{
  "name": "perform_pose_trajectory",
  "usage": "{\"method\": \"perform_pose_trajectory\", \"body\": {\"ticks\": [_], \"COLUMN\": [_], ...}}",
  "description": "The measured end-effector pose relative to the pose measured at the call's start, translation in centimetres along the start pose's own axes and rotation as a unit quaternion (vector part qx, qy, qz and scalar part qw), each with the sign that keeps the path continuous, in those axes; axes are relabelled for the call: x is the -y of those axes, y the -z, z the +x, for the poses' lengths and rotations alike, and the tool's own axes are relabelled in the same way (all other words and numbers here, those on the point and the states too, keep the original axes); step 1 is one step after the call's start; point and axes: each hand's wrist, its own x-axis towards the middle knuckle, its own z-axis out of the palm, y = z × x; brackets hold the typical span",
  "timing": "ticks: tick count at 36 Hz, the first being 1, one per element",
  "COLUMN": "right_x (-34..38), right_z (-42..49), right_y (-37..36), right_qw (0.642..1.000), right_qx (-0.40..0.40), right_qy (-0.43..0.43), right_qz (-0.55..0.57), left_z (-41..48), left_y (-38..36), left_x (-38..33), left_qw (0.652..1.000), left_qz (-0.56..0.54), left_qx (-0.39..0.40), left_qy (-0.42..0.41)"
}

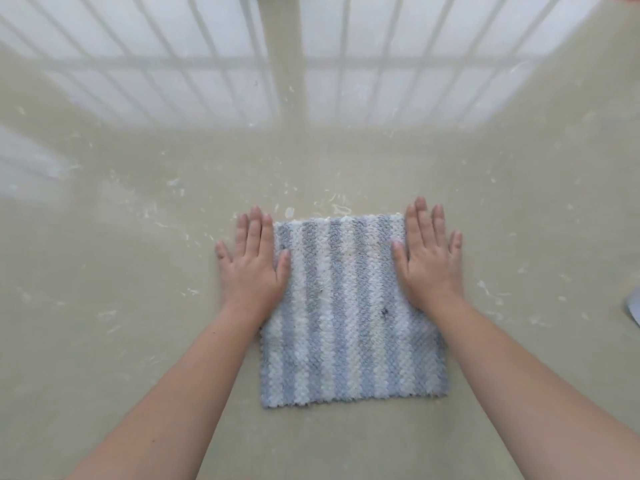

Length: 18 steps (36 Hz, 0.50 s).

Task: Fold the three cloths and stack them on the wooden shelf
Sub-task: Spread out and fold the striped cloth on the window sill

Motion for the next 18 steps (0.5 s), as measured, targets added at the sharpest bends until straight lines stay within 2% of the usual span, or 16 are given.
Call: {"method": "perform_pose_trajectory", "body": {"ticks": [4,6,8,10,12,15,18], "right_x": [0.5,1.6,3.0,4.6,6.1,6.3,5.1], "right_z": [-0.3,-0.8,-1.7,-2.7,-3.6,-4.6,-4.9], "right_y": [0.6,0.7,0.4,-0.6,-2.3,-4.5,-5.4], "right_qw": [0.998,0.995,0.994,0.992,0.99,0.988,0.984], "right_qx": [0.015,-0.014,-0.059,-0.1,-0.121,-0.123,-0.121], "right_qy": [-0.063,-0.083,-0.056,0.0,0.047,0.085,0.126], "right_qz": [0.024,0.052,0.073,0.072,0.053,0.042,0.016], "left_z": [0.0,-0.2,-0.9,-1.9,-2.9,-4.0,-4.6], "left_y": [0.8,1.3,1.2,0.2,-1.4,-3.7,-4.7], "left_x": [-1.0,-2.5,-4.3,-6.1,-7.2,-6.8,-5.7], "left_qw": [1.0,0.997,0.991,0.979,0.972,0.977,0.983], "left_qz": [-0.011,-0.059,-0.098,-0.111,-0.107,-0.102,-0.047], "left_qx": [-0.004,-0.039,-0.088,-0.139,-0.141,-0.117,-0.097], "left_qy": [0.022,0.023,-0.017,-0.096,-0.154,-0.149,-0.15]}}
